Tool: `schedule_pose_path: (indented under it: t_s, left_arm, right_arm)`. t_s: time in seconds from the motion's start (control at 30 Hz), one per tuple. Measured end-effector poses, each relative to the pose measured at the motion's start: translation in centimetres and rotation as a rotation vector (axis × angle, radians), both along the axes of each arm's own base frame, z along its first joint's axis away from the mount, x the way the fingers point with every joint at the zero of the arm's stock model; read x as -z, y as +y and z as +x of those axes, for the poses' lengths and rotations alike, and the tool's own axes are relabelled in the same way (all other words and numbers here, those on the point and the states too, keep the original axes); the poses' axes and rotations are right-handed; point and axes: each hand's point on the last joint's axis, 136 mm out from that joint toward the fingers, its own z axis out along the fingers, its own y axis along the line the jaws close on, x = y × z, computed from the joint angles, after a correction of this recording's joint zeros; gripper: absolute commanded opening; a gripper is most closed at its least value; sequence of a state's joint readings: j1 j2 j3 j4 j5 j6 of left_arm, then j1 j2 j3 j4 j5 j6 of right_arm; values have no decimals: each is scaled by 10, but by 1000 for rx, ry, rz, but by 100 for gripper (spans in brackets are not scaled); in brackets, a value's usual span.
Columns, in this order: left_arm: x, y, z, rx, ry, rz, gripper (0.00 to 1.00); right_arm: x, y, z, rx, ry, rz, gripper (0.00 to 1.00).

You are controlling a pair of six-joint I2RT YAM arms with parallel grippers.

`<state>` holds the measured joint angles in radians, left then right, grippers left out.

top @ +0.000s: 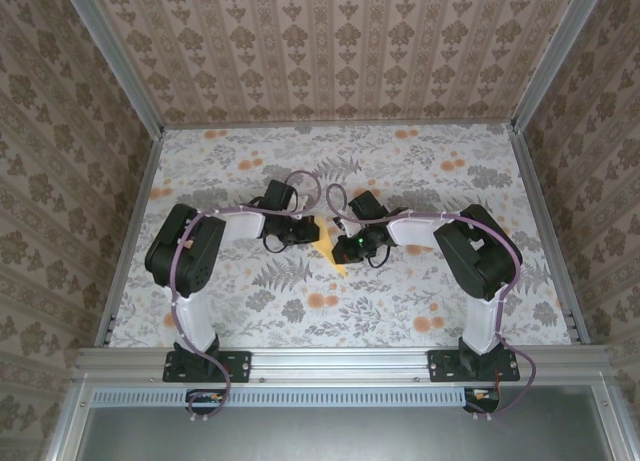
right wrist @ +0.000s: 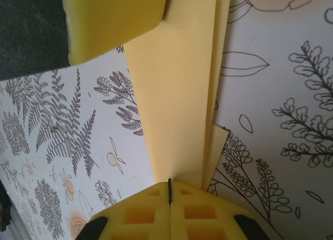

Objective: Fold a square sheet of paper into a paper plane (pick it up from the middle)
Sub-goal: Fold the wing for the fifth time at the center of the table.

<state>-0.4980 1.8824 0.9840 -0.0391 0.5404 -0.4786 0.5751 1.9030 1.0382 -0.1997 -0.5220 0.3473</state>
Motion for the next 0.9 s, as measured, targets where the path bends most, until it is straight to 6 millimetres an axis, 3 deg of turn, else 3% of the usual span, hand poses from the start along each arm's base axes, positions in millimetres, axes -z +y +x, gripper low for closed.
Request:
schedule_pose_path:
  t_s: [0.13, 0.33, 0.5, 0.67, 0.77, 0.9]
  left_arm:
    - [-1, 21, 17, -59, 1, -24, 2]
    - [-1, 75, 54, -208, -8, -30, 3]
    - [-1, 93, 66, -243, -26, -8, 10]
    - [-9, 102, 64, -265, -49, 37, 24]
    - [-30, 104, 55, -280, -91, 60, 32]
    - [-65, 84, 30, -254, -177, 66, 43]
  right_arm:
    - [0, 0, 0, 0, -5, 3, 0]
    - [0, -1, -1, 1, -8, 6, 0]
    - [-2, -3, -5, 18, 7, 6, 3]
    - [-4, -6, -10, 48, 24, 0, 11]
    - [-9, -9, -10, 79, 21, -9, 21]
    - [-34, -13, -1, 129, -42, -1, 36]
